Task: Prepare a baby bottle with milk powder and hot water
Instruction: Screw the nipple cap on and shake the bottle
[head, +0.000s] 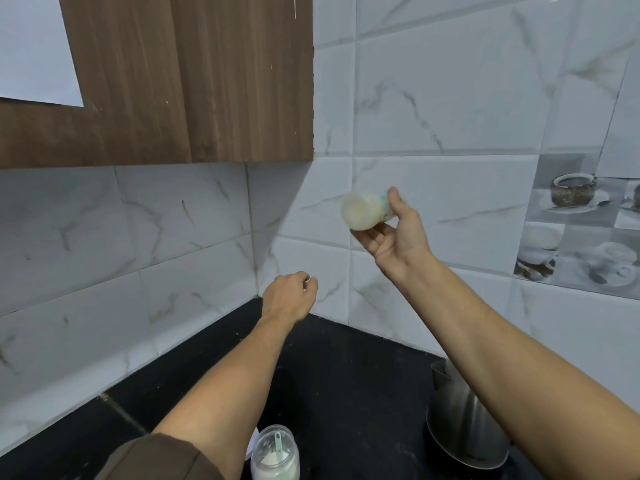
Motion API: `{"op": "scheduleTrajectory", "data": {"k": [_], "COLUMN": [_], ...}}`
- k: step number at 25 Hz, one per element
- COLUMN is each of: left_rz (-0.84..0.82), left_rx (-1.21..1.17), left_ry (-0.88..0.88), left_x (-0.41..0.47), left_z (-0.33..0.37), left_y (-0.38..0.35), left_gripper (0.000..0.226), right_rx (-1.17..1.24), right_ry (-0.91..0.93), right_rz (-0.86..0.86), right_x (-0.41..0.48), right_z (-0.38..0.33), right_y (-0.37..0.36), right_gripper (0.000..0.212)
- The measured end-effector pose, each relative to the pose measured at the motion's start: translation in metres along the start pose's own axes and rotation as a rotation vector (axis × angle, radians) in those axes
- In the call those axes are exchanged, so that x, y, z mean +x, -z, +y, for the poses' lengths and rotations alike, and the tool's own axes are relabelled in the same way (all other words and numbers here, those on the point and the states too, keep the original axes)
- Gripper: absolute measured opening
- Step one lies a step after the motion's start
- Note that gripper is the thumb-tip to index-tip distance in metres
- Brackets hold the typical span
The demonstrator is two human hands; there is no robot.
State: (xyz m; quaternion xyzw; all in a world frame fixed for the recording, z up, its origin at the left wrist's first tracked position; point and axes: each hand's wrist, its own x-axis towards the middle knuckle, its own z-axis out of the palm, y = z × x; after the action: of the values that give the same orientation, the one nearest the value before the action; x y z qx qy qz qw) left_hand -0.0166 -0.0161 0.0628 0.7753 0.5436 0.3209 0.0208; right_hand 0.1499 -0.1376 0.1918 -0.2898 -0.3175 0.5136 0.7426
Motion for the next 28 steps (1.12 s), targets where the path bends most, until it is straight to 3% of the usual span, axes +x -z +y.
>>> {"op": "scheduleTrajectory", "data": {"k": [4,5,7,9,13,16,18,22,23,26,28], "left_rz": [-0.019,-0.018,-0.012,-0.014,-0.003,-0.003,0.001,-0.007,-0.002,0.011,0.009], "left_rx": [0.032,0.027,0.009,0.001,0.02,0.009,0.009,0.017,0.011,-0.007,-0.001], "left_ry": [-0.011,-0.016,-0.023,-0.02,-0.028,-0.016,-0.009,0.001,-0.007,-0.022,-0.011], "left_x": [-0.001,-0.002,-0.002,-0.002,-0.002,-0.002,-0.002,-0.003,-0.004,-0.004,-0.004], "left_z": [0.005,0.006,0.004,0.005,0.005,0.004,0.005,0.01,0.01,0.004,0.0], "left_y": [-0.002,-0.002,-0.005,-0.004,-0.002,-0.002,0.001,0.006,0.006,0.004,0.003], "left_gripper": [0.04,0.041,0.043,0.044,0.043,0.043,0.043,0.037,0.039,0.044,0.044], "right_rx": [-0.453,-0.41,-0.197,-0.102,-0.427,-0.183,-0.116,-0.508,-0.478,-0.124,-0.056], "right_ry": [0.004,0.007,-0.002,-0.036,0.011,0.032,-0.002,-0.004,0.025,0.165,0.245], "right_rz": [-0.404,-0.393,-0.169,-0.084,-0.344,-0.16,-0.157,-0.46,-0.444,-0.097,-0.024], "right_x": [-0.02,-0.018,-0.009,-0.004,-0.019,-0.007,-0.006,-0.019,-0.018,-0.006,-0.005], "right_z": [0.006,0.004,-0.002,-0.003,0.003,-0.003,-0.003,0.005,0.005,-0.001,-0.002], "right_y": [0.006,0.004,0.001,0.0,0.002,-0.003,-0.005,-0.004,-0.005,-0.01,-0.008], "right_gripper": [0.055,0.056,0.058,0.057,0.051,0.054,0.054,0.061,0.066,0.069,0.071]}}
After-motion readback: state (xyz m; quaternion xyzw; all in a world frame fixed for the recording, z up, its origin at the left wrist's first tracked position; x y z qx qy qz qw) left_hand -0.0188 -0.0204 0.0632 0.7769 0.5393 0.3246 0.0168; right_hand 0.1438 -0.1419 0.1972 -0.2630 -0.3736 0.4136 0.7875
